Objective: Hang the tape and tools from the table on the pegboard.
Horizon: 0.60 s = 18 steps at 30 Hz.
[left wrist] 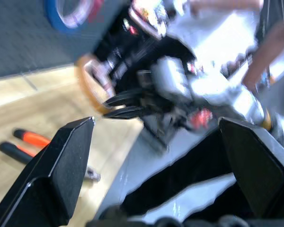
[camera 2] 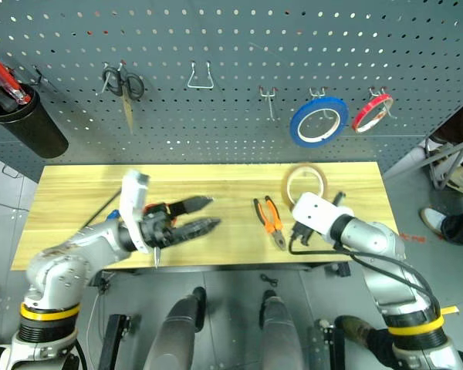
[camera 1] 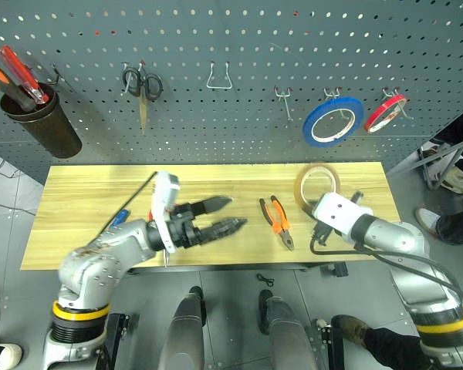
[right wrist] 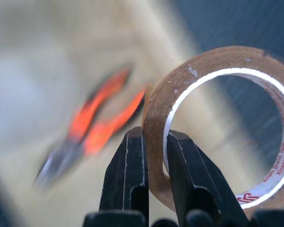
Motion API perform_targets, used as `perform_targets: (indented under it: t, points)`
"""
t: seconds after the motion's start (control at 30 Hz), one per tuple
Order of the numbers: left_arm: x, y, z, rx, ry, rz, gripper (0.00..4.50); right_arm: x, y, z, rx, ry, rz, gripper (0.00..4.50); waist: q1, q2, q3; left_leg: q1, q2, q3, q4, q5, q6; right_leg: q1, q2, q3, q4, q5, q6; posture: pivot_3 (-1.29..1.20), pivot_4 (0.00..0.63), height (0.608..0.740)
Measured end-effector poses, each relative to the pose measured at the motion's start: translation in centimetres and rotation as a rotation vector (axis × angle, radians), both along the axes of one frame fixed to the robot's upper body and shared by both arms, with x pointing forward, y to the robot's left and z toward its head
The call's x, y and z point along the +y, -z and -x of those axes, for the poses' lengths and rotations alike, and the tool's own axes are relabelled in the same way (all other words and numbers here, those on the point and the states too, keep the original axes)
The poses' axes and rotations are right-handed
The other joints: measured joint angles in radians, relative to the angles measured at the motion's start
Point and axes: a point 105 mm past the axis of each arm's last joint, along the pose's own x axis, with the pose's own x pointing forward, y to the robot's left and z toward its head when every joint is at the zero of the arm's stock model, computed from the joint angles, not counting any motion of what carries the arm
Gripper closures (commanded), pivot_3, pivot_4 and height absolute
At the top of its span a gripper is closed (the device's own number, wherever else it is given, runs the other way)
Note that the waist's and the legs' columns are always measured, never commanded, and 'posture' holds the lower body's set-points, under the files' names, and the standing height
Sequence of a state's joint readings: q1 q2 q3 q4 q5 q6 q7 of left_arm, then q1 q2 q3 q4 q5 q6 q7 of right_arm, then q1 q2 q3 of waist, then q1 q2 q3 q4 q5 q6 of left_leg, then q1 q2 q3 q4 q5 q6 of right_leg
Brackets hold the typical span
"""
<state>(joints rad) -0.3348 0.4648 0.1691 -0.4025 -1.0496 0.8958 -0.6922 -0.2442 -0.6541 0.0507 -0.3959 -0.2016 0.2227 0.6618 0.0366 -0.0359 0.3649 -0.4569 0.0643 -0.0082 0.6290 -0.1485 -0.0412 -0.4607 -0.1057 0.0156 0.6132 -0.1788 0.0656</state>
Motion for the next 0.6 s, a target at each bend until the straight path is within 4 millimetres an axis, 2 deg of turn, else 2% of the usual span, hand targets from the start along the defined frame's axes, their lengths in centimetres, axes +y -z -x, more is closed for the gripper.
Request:
perform_targets:
  t: [0.07, 0.2, 0.27, 0.33, 0.4, 0.6]
  points:
    - [0.7, -1.7, -0.1, 0.0, -0.022, 0.055, 0.0, 1.6, -2.1, 0.5, -0.126, -0.043, -0.009, 4.25, 0.002, -0.001, -0.001, 0.0, 0.0, 0.0, 0.001, 0.001, -0.001, 0.001, 0.0, 0.0, -0.001, 0.001, 0.0, 0.14, 0.293, 0.737]
    - [1.6, -5.7, -0.7, -0.029, -0.05, 0.179, 0.0, 4.9, -7.7, -1.3, -0.381, -0.104, -0.049, 4.25, 0.002, -0.003, -0.003, -0.002, -0.001, 0.0, 0.004, 0.005, -0.001, 0.002, 0.0, 0.0, -0.004, 0.008, -0.003, 0.16, 0.276, 0.737]
    - [2.1, -6.6, -1.1, -0.027, -0.068, 0.208, 0.0, 5.4, -9.3, -2.1, -0.434, -0.116, -0.051, 4.25, 0.006, -0.006, -0.009, -0.002, -0.001, -0.001, 0.003, 0.005, -0.001, 0.002, 0.0, 0.0, -0.003, 0.009, -0.002, 0.17, 0.271, 0.737]
    - [3.0, -7.1, -1.6, -0.014, -0.1, 0.23, 0.0, 5.0, -9.5, -3.6, -0.424, -0.097, -0.046, 4.25, 0.015, -0.009, -0.012, -0.002, -0.001, -0.002, 0.002, 0.005, -0.001, 0.002, 0.001, -0.001, -0.003, 0.009, -0.003, 0.19, 0.265, 0.737]
    - [3.5, -7.6, -2.0, -0.012, -0.118, 0.248, 0.0, 4.2, -8.7, -5.1, -0.381, -0.062, -0.05, 4.25, 0.027, -0.009, -0.012, -0.003, -0.001, -0.002, 0.002, 0.006, -0.001, 0.002, 0.001, -0.001, -0.004, 0.01, -0.004, 0.19, 0.265, 0.737]
    - [3.4, -7.8, -1.8, -0.007, -0.116, 0.254, 0.0, 3.9, -8.5, -6.1, -0.366, -0.049, -0.057, 4.25, 0.032, -0.015, -0.017, -0.002, 0.0, -0.002, 0.002, 0.008, -0.004, 0.002, 0.002, -0.001, -0.003, 0.012, -0.004, 0.2, 0.263, 0.737]
